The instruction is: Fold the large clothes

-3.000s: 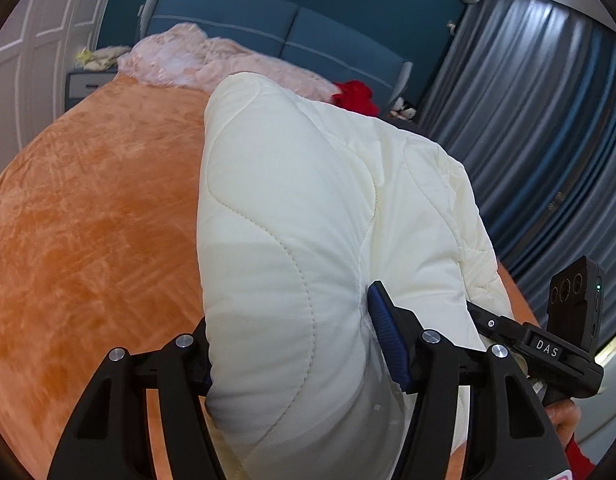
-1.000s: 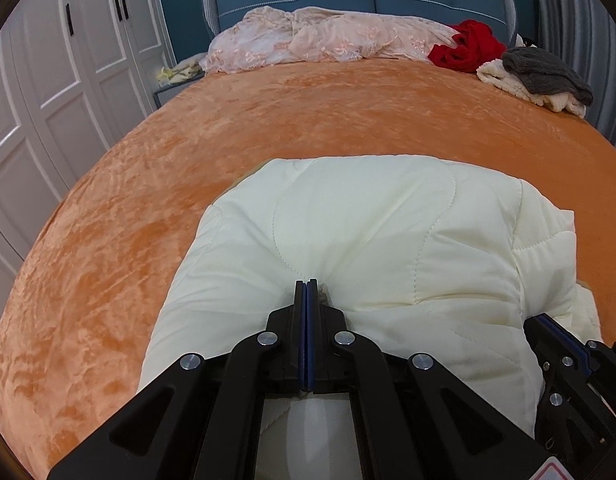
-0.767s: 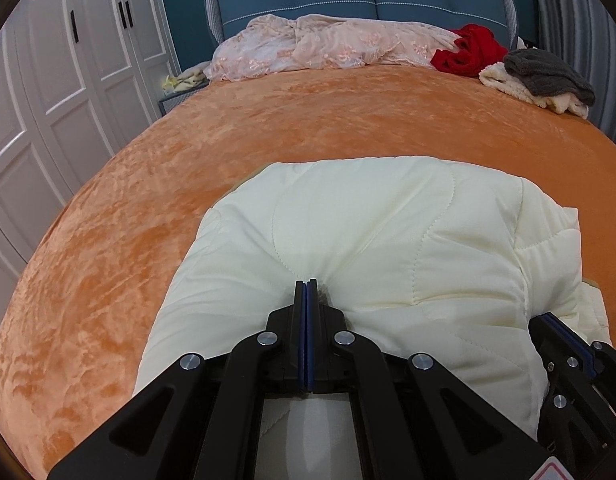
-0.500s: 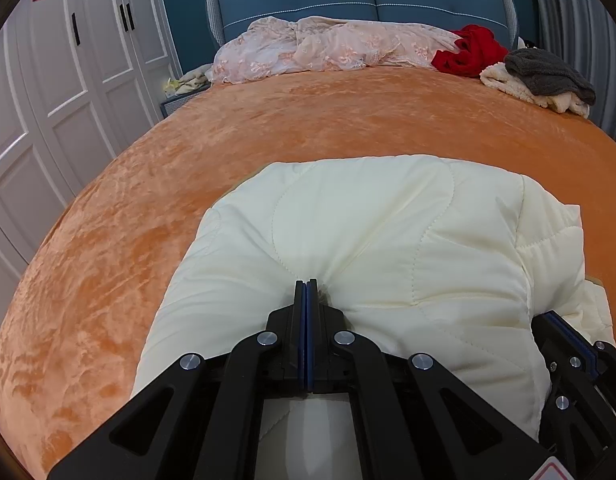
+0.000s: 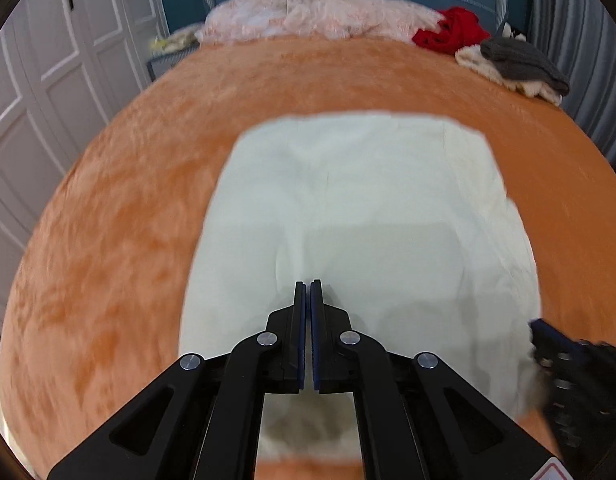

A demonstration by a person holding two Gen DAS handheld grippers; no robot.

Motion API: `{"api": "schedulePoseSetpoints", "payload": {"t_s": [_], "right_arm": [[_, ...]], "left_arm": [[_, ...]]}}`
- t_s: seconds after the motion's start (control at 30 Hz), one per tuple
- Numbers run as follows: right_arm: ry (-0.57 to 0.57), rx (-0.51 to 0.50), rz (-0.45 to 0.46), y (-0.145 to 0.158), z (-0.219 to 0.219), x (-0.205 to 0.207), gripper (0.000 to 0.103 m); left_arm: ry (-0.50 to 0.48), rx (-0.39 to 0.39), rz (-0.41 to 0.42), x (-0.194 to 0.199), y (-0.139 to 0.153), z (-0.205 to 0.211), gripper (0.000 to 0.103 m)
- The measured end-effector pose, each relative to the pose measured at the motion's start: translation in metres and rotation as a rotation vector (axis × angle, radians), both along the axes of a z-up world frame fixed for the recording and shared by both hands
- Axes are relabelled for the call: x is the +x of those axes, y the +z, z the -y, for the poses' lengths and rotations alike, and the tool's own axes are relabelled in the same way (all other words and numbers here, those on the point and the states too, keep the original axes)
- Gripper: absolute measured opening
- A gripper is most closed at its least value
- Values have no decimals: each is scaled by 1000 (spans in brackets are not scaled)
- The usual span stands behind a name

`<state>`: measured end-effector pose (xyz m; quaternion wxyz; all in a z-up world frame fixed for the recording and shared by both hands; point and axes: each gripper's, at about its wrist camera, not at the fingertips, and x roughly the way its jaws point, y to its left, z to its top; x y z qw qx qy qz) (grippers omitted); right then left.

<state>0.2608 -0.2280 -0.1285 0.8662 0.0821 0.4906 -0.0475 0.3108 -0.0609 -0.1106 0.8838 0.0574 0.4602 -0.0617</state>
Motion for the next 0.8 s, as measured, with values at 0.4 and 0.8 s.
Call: {"api": "schedulePoseSetpoints", "payload": {"t_s": [0.4,0.8], "right_arm": [[-9,33,40,61,-9,-85,34],[-10,7,97,76,-17,-186,61]], "left_arm": [[11,5,-25,-73,18,-4,1],[38,-27,-30,-175,30,-15,20]]}}
